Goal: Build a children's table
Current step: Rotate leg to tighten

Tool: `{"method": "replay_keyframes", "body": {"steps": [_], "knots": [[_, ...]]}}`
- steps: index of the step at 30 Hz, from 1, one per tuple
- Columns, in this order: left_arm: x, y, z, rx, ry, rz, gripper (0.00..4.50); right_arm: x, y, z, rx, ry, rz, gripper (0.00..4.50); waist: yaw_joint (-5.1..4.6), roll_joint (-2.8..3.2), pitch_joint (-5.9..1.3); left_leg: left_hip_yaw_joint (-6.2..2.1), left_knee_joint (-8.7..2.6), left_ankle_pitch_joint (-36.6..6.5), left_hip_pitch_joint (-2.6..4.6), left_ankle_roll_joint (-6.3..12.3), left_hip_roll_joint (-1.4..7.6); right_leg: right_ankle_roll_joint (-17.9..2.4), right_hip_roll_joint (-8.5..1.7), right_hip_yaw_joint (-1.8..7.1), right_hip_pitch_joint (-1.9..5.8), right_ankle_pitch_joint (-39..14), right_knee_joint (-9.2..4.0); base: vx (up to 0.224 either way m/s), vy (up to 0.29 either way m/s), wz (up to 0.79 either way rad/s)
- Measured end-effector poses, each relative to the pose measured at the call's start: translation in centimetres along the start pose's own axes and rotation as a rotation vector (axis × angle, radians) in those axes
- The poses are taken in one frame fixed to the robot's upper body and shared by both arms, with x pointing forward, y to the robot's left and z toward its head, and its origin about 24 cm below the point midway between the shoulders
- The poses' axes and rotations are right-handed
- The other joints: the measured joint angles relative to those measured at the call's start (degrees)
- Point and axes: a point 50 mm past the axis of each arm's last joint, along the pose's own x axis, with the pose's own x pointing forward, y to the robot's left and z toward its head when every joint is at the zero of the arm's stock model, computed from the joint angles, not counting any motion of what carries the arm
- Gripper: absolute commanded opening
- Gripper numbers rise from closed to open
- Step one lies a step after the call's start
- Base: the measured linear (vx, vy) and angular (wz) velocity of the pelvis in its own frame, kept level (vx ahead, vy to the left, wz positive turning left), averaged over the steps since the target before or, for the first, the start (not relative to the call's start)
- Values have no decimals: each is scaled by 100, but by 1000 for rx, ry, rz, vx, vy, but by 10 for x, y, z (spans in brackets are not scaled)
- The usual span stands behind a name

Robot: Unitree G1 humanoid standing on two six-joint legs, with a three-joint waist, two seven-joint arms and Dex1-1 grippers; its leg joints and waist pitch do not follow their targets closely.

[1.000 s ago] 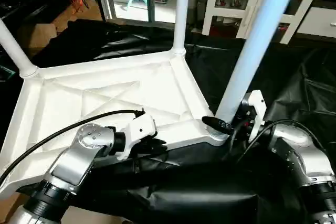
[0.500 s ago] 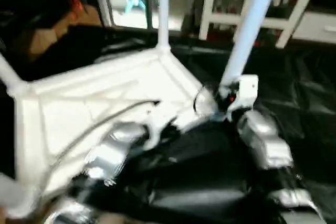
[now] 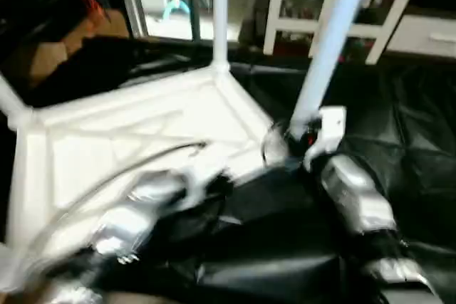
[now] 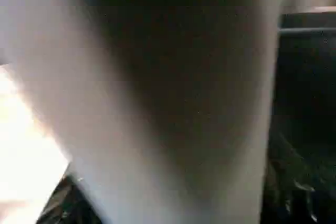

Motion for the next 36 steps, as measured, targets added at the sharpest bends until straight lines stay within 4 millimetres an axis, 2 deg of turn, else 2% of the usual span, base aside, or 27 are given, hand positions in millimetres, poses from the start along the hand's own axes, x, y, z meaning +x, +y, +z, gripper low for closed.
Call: {"method": "replay_keyframes", "body": {"steps": [3,7,18,21,23,27,30,33,35,36], "knots": [[-16,-2,-5,-10,-5,-74,0,-17,-5,5,-115,67,207,326,72,0,5,7,15,6,-66,53,-7,0,-9,0,-46,1,-12,0,0,0],[-24,1,-7,0,-7,-95,0,-22,-3,6,-142,87,316,326,97,0,6,13,35,2,-95,66,-7,1,-14,3,-80,1,10,0,0,0],[-25,1,-9,-1,-3,-115,0,-24,3,1,-88,95,348,238,154,-7,6,17,43,4,-81,64,-2,-3,-14,6,-79,-1,38,0,0,0],[-25,4,-10,2,16,-102,0,-16,8,-2,-101,90,277,229,115,-22,-2,18,49,9,-62,50,1,-10,-11,9,-79,-5,70,0,0,0],[-19,8,-8,-9,35,-65,0,-4,10,-3,-86,73,151,226,67,-23,-2,18,49,7,-47,5,2,-11,-11,13,-77,-6,84,0,0,0],[15,5,7,-83,36,47,0,17,3,-2,-19,37,-224,220,73,-26,-5,19,40,19,3,-27,2,-33,-13,15,-51,8,96,0,0,0],[48,-2,22,-170,23,114,0,23,-7,-1,42,2,-500,216,167,-35,-13,21,36,19,31,-30,-1,-29,-19,12,-40,4,88,0,0,0],[66,-9,33,-197,12,107,0,21,-12,-2,53,-23,-619,215,227,-45,-24,22,32,19,31,-30,-6,-25,-21,14,-23,3,67,0,0,0],[67,-9,33,-191,15,106,0,22,-12,-2,59,-22,-607,215,214,-55,-34,20,26,19,31,-29,-6,-23,-19,13,-14,4,54,0,0,0],[65,-9,32,-161,12,101,0,23,-11,0,58,-27,-578,215,201,-57,-39,18,19,19,29,-29,-5,-20,-18,12,15,5,46,0,0,0]]}}
